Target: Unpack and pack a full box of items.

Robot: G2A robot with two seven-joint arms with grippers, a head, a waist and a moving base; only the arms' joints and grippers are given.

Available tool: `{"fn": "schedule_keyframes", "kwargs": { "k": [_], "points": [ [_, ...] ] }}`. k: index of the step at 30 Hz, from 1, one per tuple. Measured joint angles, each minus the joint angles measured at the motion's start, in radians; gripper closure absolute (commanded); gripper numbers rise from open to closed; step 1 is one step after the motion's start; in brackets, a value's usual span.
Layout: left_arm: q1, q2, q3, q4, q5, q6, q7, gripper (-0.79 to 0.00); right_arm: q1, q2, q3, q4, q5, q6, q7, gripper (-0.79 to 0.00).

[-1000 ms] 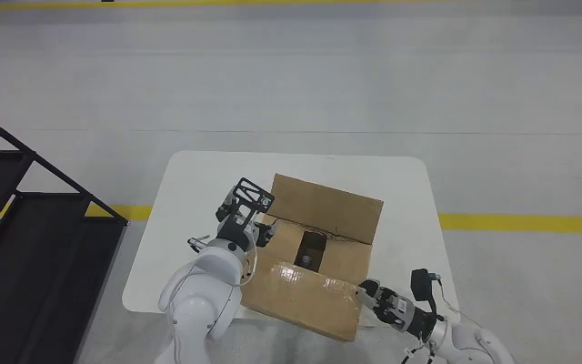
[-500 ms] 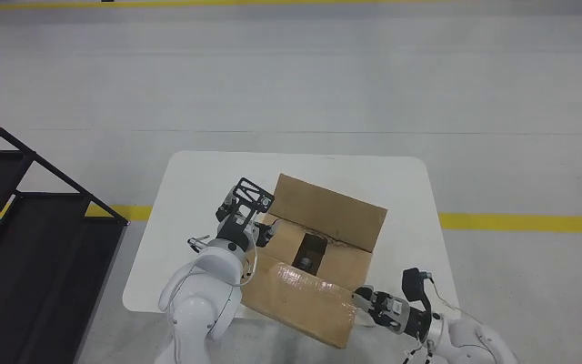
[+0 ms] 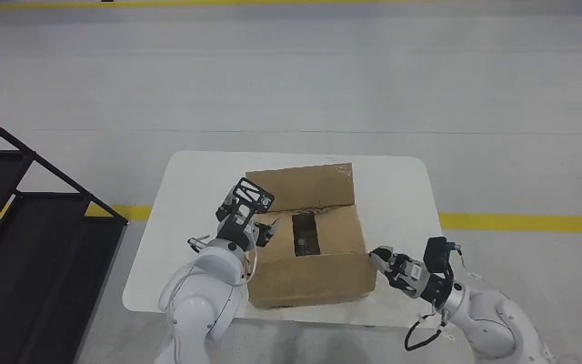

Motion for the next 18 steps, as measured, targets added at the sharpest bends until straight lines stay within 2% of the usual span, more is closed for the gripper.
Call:
{"fn": "schedule_keyframes", "kwargs": {
  "k": [6,11,18],
  "points": [
    [0.006,0.004,0.009,0.012,-0.031,-0.025,0.01,-0.785,-0.037,-0.003,-0.018,-0.007,-0.106,-0.009,-0.086,0.0],
    [-0.029,0.008,0.069,0.02,-0.025,-0.133,-0.093,-0.785,-0.056,-0.003,-0.023,-0.003,-0.169,-0.035,-0.15,0.0],
    [-0.086,0.006,0.156,0.056,-0.048,-0.164,-0.157,-0.785,-0.091,-0.001,0.001,-0.046,-0.25,-0.048,-0.265,0.0]
  ]
}}
